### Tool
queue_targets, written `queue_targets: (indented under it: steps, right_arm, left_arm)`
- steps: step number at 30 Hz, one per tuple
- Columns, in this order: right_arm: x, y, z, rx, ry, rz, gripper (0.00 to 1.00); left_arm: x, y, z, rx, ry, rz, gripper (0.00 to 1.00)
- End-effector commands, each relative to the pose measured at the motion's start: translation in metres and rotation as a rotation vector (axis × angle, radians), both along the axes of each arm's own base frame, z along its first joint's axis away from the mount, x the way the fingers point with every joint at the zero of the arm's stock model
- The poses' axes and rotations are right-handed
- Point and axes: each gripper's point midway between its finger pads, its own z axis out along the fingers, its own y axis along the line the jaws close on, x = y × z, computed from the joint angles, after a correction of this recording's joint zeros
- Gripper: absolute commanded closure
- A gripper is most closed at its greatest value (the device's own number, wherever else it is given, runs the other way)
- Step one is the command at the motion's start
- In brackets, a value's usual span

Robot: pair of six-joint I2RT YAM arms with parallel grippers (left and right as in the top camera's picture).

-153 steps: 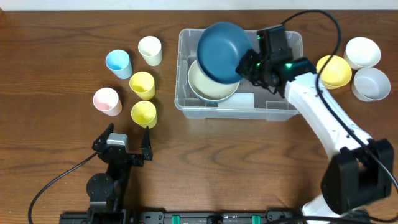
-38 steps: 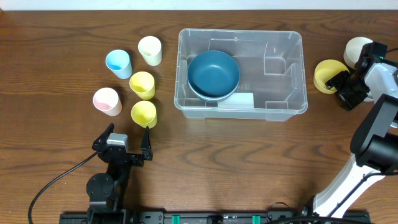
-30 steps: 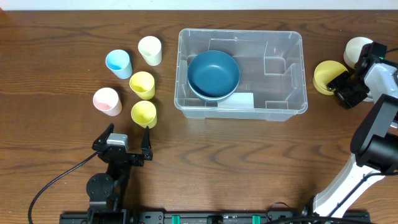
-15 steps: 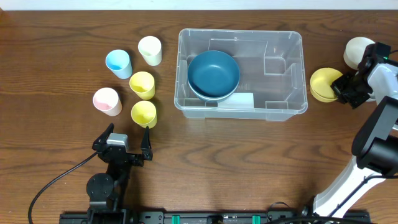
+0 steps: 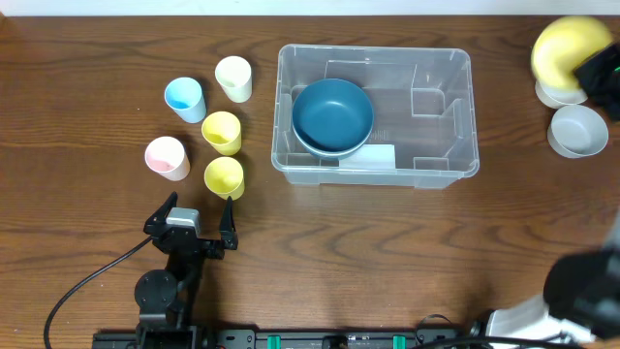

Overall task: Pack container
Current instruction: 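Lift the yellow bowl with the right gripper and lower it into the bin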

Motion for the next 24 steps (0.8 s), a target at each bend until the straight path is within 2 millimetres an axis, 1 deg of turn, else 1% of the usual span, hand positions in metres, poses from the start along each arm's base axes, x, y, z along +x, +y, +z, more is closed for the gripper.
queue_targets:
  steps: [1,2,3,4,6,9,12,15,17,20,24]
  right_arm:
    - [-0.006,0.050,0.052,0.039,-0.135,0.138,0.99]
    - [-0.009,0.065,0.061,0.027,-0.152,0.178,0.99]
    - [-0.010,0.076,0.066,0.015,-0.161,0.213,0.99]
    - [-0.010,0.087,0.068,0.002,-0.164,0.246,0.99]
    - [-0.009,0.112,0.063,-0.021,-0.135,0.299,0.99]
    - [-0.007,0.137,0.042,-0.059,-0.055,0.339,0.99]
    - [-0.001,0.166,0.011,-0.082,0.028,0.400,0.99]
    - [0.006,0.189,-0.014,-0.070,0.090,0.456,0.99]
    - [0.010,0.196,-0.031,-0.064,0.133,0.475,0.99]
    - [0.013,0.202,-0.057,-0.053,0.205,0.490,0.99]
    - [0.016,0.204,-0.085,-0.036,0.282,0.484,0.99]
  left_arm:
    - [-0.001,-0.001,-0.015,0.012,0.042,-0.012,0.02]
    - [-0.001,-0.001,-0.015,0.012,0.042,-0.012,0.02]
    - [-0.001,-0.001,-0.015,0.012,0.042,-0.012,0.02]
    - [-0.001,-0.001,-0.015,0.012,0.042,-0.012,0.02]
    - [-0.001,-0.001,-0.015,0.012,0.042,-0.012,0.02]
    - [-0.001,-0.001,-0.015,0.012,0.042,-0.012,0.02]
    - [-0.001,-0.001,-0.015,0.012,0.042,-0.012,0.02]
    - [-0.001,-0.001,-0.015,0.012,0.042,-0.012,0.02]
    - [-0.001,-0.001,-0.015,0.012,0.042,-0.012,0.02]
    - [-0.001,-0.001,-0.015,0.012,0.042,-0.012,0.02]
    - [-0.001,-0.001,-0.015,0.012,0.042,-0.012,0.02]
